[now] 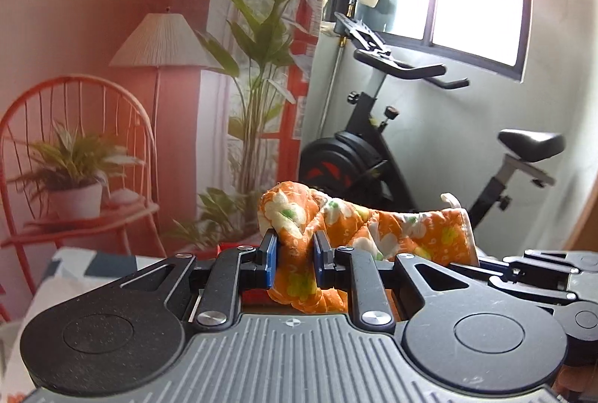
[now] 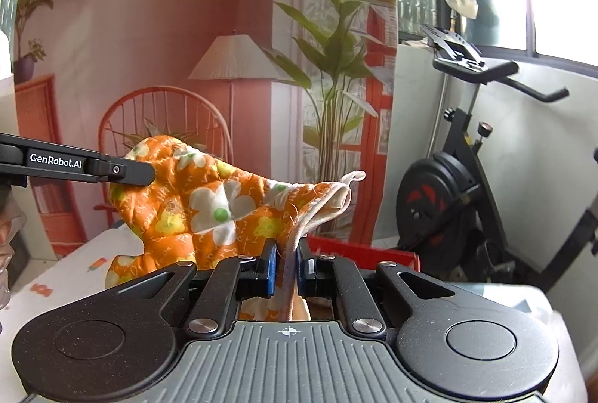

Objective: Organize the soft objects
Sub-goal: 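Carry the orange pad into the red box and open both tools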

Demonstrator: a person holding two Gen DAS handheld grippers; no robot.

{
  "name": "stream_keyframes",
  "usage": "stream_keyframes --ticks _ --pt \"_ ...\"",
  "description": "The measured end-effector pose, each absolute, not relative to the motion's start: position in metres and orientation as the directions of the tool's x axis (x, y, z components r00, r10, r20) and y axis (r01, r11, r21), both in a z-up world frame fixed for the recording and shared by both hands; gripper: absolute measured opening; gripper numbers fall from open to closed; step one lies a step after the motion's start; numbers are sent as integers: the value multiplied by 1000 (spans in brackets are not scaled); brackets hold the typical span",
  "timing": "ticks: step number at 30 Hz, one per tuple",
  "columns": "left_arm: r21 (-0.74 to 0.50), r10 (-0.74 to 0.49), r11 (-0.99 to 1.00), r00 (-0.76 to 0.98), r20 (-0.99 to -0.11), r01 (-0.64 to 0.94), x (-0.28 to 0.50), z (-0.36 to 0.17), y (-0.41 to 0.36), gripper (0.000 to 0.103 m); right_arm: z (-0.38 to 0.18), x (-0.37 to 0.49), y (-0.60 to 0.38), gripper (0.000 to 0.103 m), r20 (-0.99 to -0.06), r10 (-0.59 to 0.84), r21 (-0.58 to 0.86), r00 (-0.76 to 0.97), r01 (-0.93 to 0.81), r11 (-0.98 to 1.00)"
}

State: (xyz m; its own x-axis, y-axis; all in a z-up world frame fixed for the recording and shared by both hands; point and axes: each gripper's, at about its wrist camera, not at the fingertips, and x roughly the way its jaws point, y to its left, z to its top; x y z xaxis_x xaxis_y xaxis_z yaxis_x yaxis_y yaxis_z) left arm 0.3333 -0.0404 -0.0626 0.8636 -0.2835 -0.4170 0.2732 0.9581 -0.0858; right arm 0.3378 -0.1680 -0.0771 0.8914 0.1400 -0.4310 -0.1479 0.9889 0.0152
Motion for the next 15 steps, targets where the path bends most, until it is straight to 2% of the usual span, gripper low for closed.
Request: stream_keyframes --ticks 8,15 --pt "-44 -236 967 827 -510 249 382 -92 -58 21 -114 401 -183 9 -512 121 50 850 -112 993" --pt "-26 -210 969 763 -611 246 408 -124 -65 21 -155 428 -183 9 -648 79 95 758 -23 995"
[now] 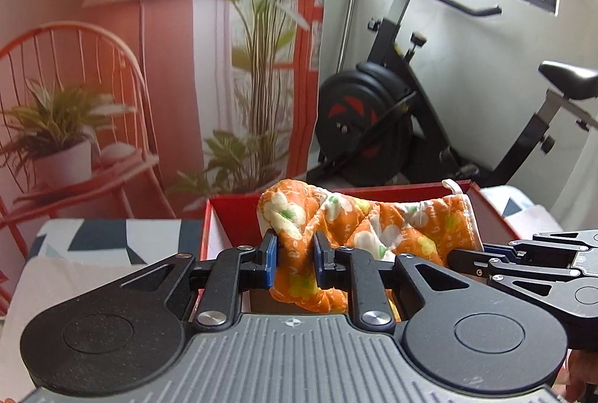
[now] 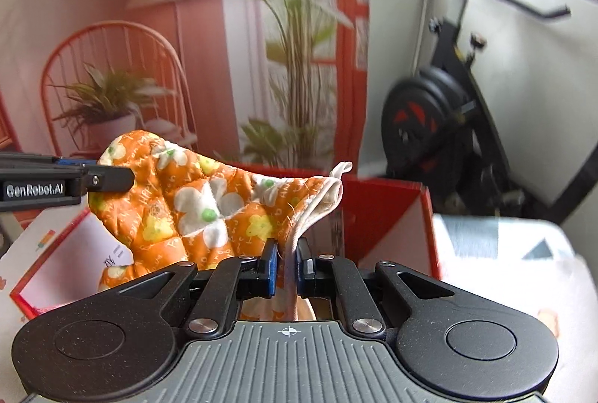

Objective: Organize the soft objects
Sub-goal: 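Carry the orange pad into the red box and open both tools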

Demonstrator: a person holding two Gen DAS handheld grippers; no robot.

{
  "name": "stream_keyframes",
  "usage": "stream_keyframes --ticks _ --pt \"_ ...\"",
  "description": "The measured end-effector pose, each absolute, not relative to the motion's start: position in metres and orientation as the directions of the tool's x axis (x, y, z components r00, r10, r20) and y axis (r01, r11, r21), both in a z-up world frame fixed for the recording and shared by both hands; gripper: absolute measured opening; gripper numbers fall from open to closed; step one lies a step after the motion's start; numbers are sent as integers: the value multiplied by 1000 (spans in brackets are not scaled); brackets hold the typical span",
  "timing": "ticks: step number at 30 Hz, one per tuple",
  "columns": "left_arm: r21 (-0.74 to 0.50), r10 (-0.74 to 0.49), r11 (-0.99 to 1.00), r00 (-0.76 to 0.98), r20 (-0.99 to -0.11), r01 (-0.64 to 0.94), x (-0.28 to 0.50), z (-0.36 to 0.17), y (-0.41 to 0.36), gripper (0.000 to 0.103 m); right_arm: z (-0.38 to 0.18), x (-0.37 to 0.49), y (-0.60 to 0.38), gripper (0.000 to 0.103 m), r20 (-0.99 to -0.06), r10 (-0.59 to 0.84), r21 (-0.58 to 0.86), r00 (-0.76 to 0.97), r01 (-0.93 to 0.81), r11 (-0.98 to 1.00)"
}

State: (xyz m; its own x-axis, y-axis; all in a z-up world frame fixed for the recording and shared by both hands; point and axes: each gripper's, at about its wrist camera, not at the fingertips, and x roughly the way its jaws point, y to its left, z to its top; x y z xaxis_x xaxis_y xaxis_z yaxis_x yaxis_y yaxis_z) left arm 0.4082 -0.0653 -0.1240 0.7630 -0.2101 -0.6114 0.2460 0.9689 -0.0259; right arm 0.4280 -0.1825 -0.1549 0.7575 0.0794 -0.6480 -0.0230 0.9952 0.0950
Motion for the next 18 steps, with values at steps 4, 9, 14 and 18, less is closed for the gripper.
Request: stream_keyframes --ticks 4,9,14,18 --pt "-39 -221 966 737 -639 256 413 -131 -61 35 -170 433 -182 9 -685 76 131 724 19 991" --pt "-40 -229 963 735 -638 265 414 -130 -58 51 -180 437 -178 9 -711 48 109 701 42 993" --pt "-42 -240 959 727 -643 279 411 -131 -61 51 -184 442 -169 10 -746 19 55 666 33 998" --pt "-49 -248 957 721 -647 285 404 -131 -58 51 -182 436 -166 32 -726 -61 -29 685 59 998"
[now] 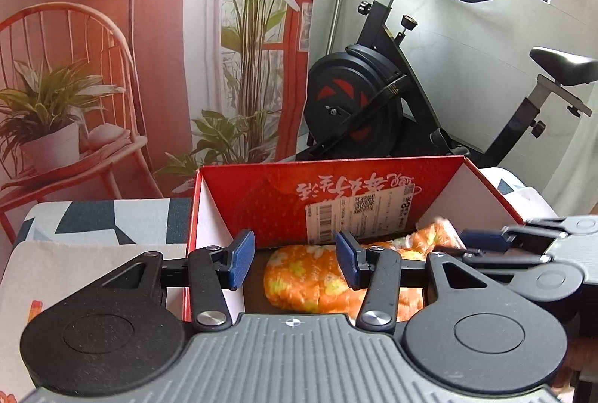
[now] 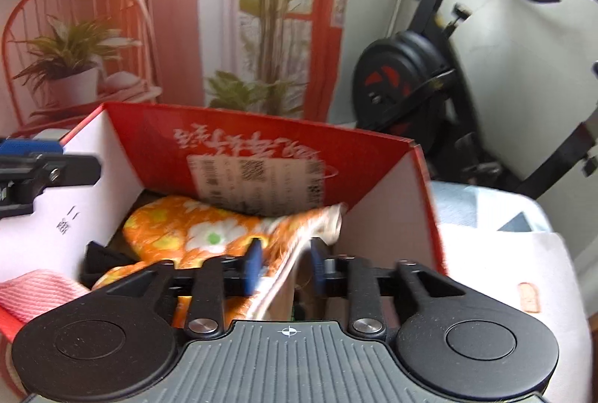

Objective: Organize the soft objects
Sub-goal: 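Carry the orange pad into the red box and open both tools, then move both tools down to the black strapped eye mask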

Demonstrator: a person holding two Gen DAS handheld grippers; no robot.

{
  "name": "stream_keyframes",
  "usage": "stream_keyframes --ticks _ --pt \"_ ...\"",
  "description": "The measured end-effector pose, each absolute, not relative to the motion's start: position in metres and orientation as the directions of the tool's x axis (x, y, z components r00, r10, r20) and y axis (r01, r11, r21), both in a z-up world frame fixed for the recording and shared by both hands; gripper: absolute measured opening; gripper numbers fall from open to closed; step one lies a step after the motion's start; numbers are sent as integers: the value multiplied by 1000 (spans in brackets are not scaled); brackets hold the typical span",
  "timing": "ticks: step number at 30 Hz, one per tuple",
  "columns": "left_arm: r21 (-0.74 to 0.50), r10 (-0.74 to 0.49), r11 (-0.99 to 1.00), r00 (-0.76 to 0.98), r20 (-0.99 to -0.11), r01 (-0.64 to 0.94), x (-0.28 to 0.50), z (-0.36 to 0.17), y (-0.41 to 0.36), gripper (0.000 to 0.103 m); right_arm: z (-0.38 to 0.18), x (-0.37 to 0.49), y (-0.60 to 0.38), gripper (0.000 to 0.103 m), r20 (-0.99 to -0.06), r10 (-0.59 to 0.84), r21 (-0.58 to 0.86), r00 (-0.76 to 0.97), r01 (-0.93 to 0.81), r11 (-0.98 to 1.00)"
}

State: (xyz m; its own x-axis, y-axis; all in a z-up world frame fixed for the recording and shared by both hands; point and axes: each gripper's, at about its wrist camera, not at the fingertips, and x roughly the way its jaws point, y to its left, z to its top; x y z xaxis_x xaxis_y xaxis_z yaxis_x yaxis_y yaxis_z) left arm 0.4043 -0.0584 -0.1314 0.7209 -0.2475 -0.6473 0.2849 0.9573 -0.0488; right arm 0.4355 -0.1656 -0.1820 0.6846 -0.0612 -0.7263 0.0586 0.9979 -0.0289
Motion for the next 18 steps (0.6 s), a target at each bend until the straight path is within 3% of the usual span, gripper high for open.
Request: stream_keyframes --ticks 6,9,14,18 --pt "-61 -264 954 720 -642 295 389 -125 -54 51 -168 411 -166 48 -671 -82 -90 737 28 996" --pt "-69 -279 949 720 -636 307 375 -121 -50 51 -156 391 -169 53 -631 -37 -43 775 13 999" --pt "-88 -301 944 720 -625 319 343 -113 -42 52 -136 345 -164 70 -539 23 -6 842 -30 1000" --pt "-108 -327 937 719 -613 333 315 -109 -32 60 -127 302 -160 100 -474 66 48 878 -49 998"
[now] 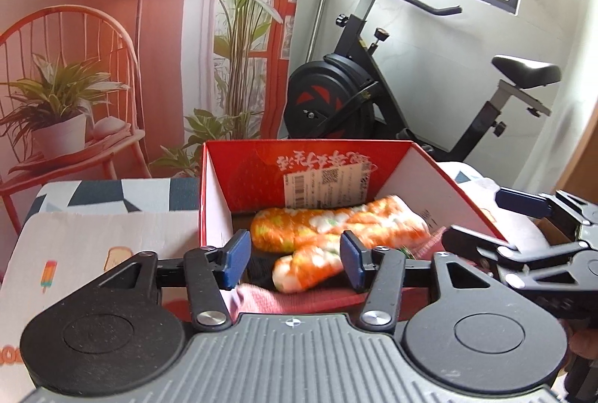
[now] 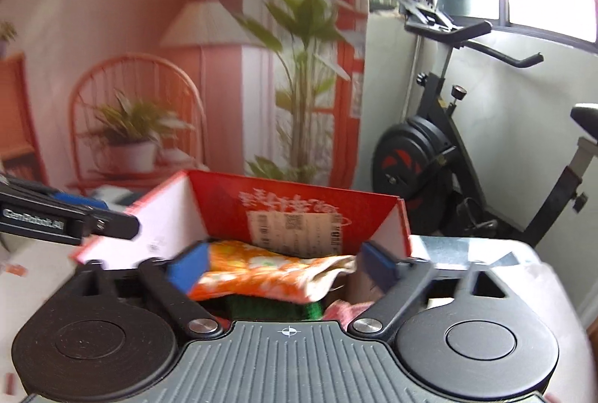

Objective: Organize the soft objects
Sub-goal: 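Move both tools down to the black strapped eye mask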

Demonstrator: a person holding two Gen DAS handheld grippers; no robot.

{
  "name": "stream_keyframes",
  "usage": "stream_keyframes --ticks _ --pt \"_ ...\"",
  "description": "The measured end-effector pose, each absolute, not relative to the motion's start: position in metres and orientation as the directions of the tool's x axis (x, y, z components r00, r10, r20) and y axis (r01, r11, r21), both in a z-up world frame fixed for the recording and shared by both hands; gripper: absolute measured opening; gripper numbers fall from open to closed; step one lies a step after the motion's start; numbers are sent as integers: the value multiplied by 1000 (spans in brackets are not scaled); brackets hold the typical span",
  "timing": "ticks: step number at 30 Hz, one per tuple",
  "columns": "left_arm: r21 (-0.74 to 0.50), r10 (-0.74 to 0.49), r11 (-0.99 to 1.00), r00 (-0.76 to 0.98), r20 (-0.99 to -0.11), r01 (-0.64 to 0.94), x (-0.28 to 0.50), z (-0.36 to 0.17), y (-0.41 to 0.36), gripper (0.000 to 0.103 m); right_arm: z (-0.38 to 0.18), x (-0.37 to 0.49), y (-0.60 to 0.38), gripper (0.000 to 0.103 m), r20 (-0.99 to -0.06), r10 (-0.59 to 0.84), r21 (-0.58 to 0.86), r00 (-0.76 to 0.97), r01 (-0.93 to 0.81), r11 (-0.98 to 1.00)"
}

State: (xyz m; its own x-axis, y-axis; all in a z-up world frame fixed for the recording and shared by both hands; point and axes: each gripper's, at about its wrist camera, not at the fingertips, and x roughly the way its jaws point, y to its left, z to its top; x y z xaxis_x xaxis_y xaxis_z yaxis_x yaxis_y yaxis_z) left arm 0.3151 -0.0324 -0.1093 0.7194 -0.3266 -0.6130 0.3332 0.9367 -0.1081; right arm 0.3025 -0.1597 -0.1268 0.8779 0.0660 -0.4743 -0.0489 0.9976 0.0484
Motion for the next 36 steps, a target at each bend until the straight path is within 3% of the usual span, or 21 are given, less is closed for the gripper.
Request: stream_keyframes --ticks 4,18,27,36 --pt "-115 -358 922 702 -615 370 287 -114 -27 73 -127 265 -153 102 -451 86 60 888 -66 996" --pt "-186 -351 930 623 -699 316 227 -170 -14 72 -186 187 -137 101 -571 70 87 818 -24 996" --pt "-177 -349 926 575 -740 335 210 -202 -21 72 -216 185 -135 95 -633 63 93 772 -4 996" --pt "-195 -350 929 574 -740 315 208 -218 -19 72 -239 183 -126 96 -663 93 75 743 -57 995"
